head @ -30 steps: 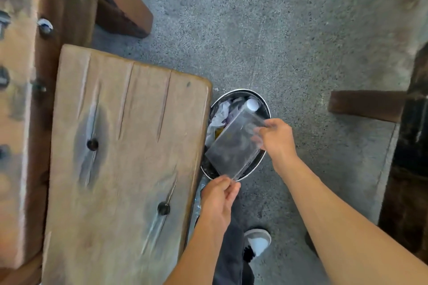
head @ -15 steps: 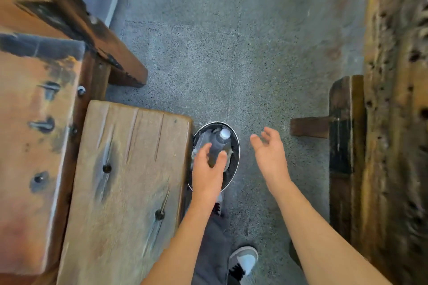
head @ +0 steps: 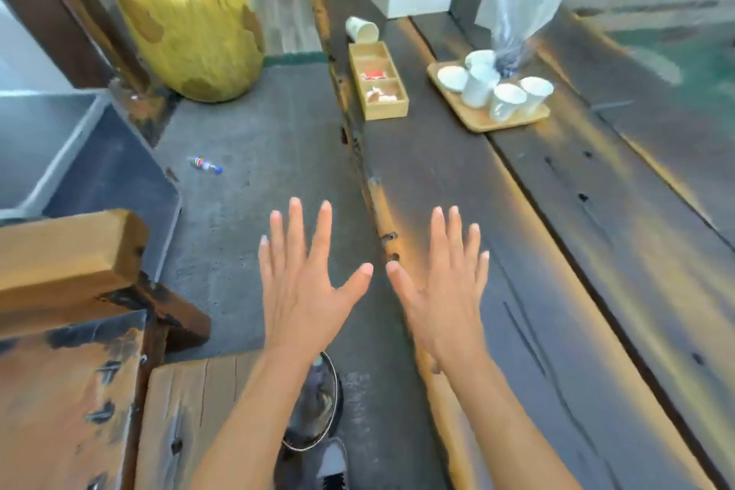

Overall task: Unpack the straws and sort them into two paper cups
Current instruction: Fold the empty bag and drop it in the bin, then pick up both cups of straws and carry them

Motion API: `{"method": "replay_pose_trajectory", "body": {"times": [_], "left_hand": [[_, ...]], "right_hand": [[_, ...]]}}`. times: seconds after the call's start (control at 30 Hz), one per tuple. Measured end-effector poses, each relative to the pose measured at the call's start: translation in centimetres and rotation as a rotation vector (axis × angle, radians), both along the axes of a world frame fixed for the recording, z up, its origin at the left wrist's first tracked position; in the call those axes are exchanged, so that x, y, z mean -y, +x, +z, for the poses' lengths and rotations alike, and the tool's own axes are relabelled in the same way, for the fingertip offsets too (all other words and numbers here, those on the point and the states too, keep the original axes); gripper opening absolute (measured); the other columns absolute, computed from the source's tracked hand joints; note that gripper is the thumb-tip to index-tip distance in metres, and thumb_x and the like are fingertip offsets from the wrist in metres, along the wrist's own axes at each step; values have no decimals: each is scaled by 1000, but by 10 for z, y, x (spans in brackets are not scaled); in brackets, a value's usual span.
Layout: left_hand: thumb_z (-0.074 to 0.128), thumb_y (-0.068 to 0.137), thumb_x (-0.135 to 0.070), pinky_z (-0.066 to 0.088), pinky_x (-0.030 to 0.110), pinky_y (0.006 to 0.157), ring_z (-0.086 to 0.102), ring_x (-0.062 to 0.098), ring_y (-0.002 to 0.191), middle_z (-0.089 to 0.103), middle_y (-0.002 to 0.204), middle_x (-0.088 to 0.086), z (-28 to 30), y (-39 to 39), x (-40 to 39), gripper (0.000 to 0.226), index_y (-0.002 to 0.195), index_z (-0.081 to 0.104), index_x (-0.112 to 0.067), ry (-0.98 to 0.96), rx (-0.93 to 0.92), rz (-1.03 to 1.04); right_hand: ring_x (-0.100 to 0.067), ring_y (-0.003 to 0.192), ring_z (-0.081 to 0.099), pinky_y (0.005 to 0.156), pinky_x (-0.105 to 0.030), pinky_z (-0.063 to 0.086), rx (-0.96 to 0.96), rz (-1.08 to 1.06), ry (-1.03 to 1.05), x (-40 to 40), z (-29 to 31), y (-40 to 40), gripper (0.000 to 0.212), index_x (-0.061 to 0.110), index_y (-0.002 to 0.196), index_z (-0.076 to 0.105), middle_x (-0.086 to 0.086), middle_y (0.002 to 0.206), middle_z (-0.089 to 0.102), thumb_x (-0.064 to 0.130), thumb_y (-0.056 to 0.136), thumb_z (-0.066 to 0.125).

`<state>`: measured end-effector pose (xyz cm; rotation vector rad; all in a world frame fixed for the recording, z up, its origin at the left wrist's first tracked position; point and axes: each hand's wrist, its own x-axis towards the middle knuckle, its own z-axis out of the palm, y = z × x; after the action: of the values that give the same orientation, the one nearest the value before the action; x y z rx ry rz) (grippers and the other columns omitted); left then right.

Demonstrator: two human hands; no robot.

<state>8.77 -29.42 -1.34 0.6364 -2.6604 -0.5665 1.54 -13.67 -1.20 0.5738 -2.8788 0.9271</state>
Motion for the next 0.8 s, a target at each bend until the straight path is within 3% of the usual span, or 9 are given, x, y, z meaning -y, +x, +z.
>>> {"method": "replay_pose_trajectory", "body": {"times": [0.17, 0.33, 0.57, 0.8], "left_hand": [[39, 83, -73, -3, 50, 122, -14, 28, 154, -7, 168, 5, 94, -24, -80, 91, 157, 0, -38, -91, -118, -173], [35, 85, -77, -2, 53, 122, -14, 31, 153, -8, 168, 8, 150, -47, -189, 91, 158, 2, -35, -163, -173, -428], [21, 84, -82, 0, 55, 121, -11, 31, 154, -8, 168, 7, 174, -44, -344, 89, 158, 2, -37, -158, -235, -838], [24, 79, -86, 6, 57, 120, -4, 32, 154, 0, 169, 7, 180, -3, -465, 95, 158, 10, -35, -52, -256, -1148]], "right_hand": [[-30, 152, -18, 120, -56, -5, -157, -164, 54, -95, 88, 4, 88, 32, 157, -8, 3, 167, -14, 70, 89, 33], [-34, 153, -13, 119, -61, 0, -256, -409, 104, -206, 142, 25, 90, 31, 157, -5, 0, 168, -10, 71, 88, 37], [-35, 154, -7, 118, -64, 5, -283, -820, 169, -352, 171, 87, 92, 30, 158, 3, 1, 169, -5, 71, 85, 41], [-39, 153, 0, 117, -65, 11, -232, -1134, 266, -454, 175, 177, 93, 27, 159, 7, -4, 169, 2, 71, 83, 39]]}}
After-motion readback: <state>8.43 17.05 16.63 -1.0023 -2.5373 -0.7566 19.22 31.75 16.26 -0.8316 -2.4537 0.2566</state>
